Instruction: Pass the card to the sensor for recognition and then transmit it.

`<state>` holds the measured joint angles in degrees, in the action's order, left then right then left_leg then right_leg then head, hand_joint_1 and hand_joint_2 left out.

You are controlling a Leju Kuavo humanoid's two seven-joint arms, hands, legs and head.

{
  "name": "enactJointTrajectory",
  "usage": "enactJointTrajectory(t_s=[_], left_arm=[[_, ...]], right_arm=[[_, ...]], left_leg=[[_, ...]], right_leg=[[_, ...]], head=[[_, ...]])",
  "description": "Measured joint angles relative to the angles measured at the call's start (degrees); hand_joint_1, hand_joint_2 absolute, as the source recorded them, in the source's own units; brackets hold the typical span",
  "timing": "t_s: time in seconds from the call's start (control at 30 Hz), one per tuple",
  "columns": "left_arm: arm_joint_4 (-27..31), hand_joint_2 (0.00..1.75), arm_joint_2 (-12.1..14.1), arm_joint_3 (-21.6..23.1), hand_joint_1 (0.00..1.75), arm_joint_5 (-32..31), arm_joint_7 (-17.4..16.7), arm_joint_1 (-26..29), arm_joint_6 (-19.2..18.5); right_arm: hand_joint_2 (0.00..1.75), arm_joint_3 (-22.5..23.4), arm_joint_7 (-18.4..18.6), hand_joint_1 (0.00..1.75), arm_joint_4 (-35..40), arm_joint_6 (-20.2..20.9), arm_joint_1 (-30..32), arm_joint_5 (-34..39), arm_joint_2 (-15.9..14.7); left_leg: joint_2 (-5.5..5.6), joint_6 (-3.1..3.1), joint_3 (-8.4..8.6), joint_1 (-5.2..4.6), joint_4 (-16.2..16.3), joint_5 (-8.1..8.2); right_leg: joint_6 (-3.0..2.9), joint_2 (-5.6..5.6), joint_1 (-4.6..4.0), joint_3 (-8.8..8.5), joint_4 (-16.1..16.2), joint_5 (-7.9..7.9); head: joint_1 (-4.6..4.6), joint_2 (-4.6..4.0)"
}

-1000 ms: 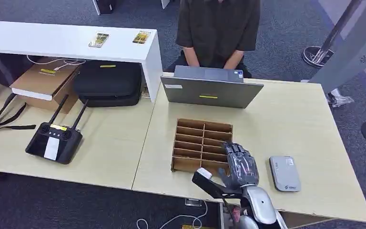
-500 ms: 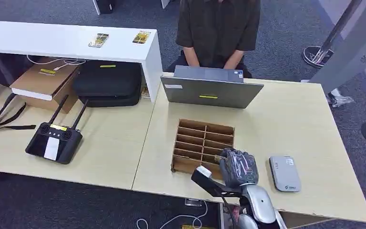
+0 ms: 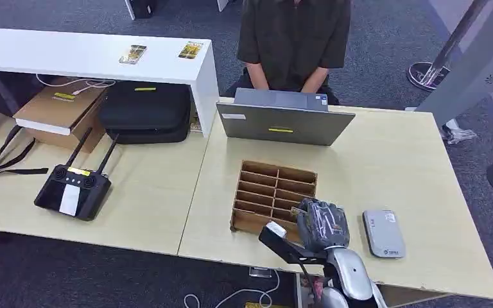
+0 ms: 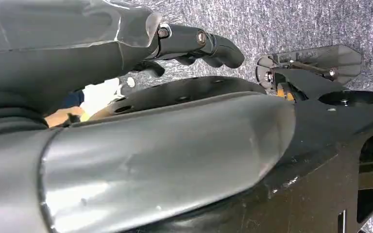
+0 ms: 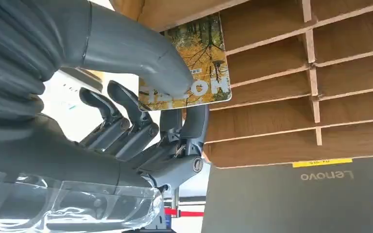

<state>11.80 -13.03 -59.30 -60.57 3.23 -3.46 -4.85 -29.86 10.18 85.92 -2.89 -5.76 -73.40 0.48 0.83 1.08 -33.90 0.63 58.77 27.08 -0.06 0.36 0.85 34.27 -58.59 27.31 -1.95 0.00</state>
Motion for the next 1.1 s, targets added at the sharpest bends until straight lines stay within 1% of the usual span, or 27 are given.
enactJointTrajectory(t_s=[0.07,0.17,0.3,0.37,0.57,0.63,0.83,1.0,1.1], left_arm=[[0.00,0.00,-0.02,-0.04,0.00,0.28,0.00,0.01,0.00],[0.00,0.00,-0.07,-0.20,0.00,0.57,0.33,0.04,0.07],[0.00,0.00,-0.37,-0.81,0.00,1.07,1.03,0.05,0.59],[0.00,0.00,-0.50,-0.98,0.00,1.40,1.14,0.06,0.77],[0.00,0.00,-0.74,-1.29,0.00,1.57,1.27,0.05,1.55],[0.00,0.00,-0.85,-1.44,0.00,1.62,0.98,0.05,1.97],[0.00,0.00,-1.14,-2.01,0.00,1.92,0.85,0.02,2.51],[0.00,0.00,-1.27,-2.54,0.00,2.36,0.81,0.03,2.69],[0.00,0.00,-1.31,-2.62,0.00,2.38,0.79,0.04,2.71]], right_arm=[[1.75,0.54,-0.61,1.75,0.67,-2.24,0.37,-0.35,0.22],[1.75,1.83,-1.24,1.75,3.11,-8.72,1.30,-2.20,0.55],[1.75,4.53,-3.13,1.75,9.60,-18.65,3.25,-4.94,0.66],[1.75,6.10,-4.33,1.75,13.19,-23.00,4.69,-6.10,0.66],[1.75,11.29,-5.99,1.75,22.48,-34.04,8.80,-9.37,1.02],[1.75,13.29,-6.58,1.75,25.84,-36.22,9.86,-10.23,1.68],[1.75,17.51,-9.20,1.75,32.61,-36.26,12.45,-9.92,3.61],[1.75,19.65,-12.22,1.75,35.75,-36.26,14.49,-8.77,5.05],[1.75,21.09,-14.86,1.75,36.78,-36.26,15.52,-6.67,6.29]], left_leg=[[0.00,0.00,-0.01,0.00,0.00,0.00],[0.01,0.00,-0.01,-0.01,0.00,0.00],[0.00,-0.01,-0.01,-0.01,0.00,0.01],[0.01,-0.03,-0.01,-0.01,0.00,0.02],[0.01,-0.04,-0.01,-0.01,0.00,0.07],[0.00,-0.03,0.00,-0.01,0.00,0.07],[0.00,-0.03,0.01,-0.01,0.00,0.07],[0.00,-0.03,0.01,-0.01,0.00,0.07],[0.00,-0.03,0.00,-0.01,0.00,0.07]], right_leg=[[0.00,0.00,0.00,0.00,0.00,0.00],[0.00,-0.01,0.01,0.01,0.00,0.00],[0.01,-0.01,0.01,0.01,0.02,0.00],[0.01,-0.01,0.01,0.01,0.02,0.01],[0.02,-0.01,0.01,0.01,0.03,0.01],[0.02,0.00,0.01,0.01,0.02,0.01],[0.00,0.00,0.01,0.00,0.02,0.06],[0.01,0.00,0.01,0.00,0.02,0.07],[0.01,0.00,0.01,0.00,0.02,0.08]], head=[[0.00,0.00],[0.00,0.00],[0.00,0.00],[0.00,0.00],[0.00,0.00],[0.00,0.00],[0.00,0.00],[0.00,0.00],[0.00,0.00]])
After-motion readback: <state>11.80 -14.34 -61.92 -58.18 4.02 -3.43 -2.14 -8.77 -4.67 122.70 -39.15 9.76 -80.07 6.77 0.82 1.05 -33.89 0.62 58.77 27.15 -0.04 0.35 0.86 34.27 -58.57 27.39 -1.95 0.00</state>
